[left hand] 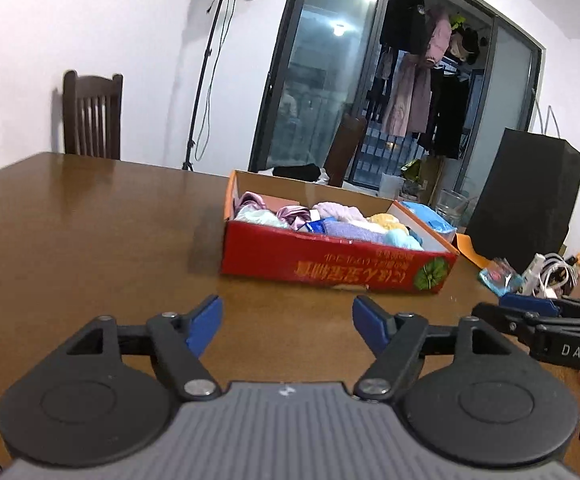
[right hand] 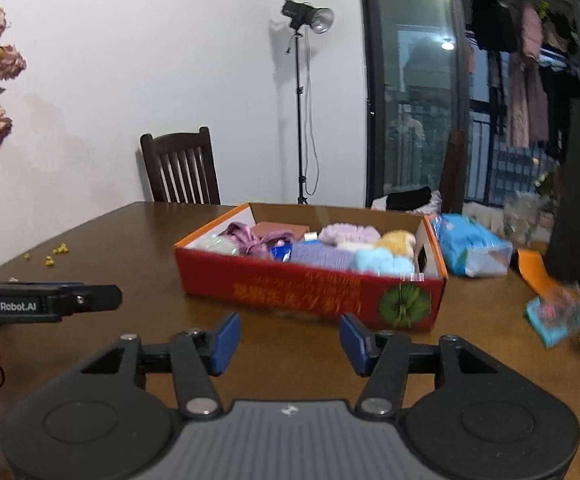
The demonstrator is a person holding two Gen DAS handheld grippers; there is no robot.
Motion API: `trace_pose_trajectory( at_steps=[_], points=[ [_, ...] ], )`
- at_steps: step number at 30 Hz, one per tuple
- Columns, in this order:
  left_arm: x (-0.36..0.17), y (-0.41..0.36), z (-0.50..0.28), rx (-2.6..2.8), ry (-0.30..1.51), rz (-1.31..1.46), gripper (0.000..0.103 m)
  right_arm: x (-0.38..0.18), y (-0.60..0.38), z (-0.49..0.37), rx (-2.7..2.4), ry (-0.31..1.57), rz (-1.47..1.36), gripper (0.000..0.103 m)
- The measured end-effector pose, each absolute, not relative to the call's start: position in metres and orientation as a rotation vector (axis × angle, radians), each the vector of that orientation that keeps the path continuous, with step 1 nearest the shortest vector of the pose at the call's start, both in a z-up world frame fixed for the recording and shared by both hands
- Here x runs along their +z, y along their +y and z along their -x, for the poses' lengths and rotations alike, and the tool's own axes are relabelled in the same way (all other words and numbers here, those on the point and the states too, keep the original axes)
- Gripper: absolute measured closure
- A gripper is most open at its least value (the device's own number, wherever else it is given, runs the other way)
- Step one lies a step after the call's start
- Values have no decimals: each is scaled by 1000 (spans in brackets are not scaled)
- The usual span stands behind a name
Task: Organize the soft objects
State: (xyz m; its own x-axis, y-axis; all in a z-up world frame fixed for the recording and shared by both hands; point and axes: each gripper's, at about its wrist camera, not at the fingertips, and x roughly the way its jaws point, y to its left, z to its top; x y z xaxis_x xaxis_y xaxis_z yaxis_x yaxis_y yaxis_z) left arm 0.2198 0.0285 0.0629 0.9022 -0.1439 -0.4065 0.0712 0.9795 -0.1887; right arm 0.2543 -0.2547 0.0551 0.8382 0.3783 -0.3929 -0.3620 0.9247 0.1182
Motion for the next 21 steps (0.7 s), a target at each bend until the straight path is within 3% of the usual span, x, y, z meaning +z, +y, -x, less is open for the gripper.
trace_pose_trajectory(
  at_steps=[6, 11, 13, 15, 21],
  points=[
    [56, 30, -155, -99, 385, 92, 18, 33, -255, -190, 328, 392, -38, 38],
    [48, 33, -101, -74, 334, 63, 8, 24, -263, -136, 284, 382, -63, 36],
    [44, 34, -77, -66, 314, 73, 4, 20, -263, -113, 266, 369, -73, 32],
    [41, 36, -53, -63, 291, 66, 0, 15, -261, -90, 260, 348, -81, 21],
    [39, 40, -23, -57, 305, 14, 0, 12, -253, -44, 248, 302, -54, 19]
  ],
)
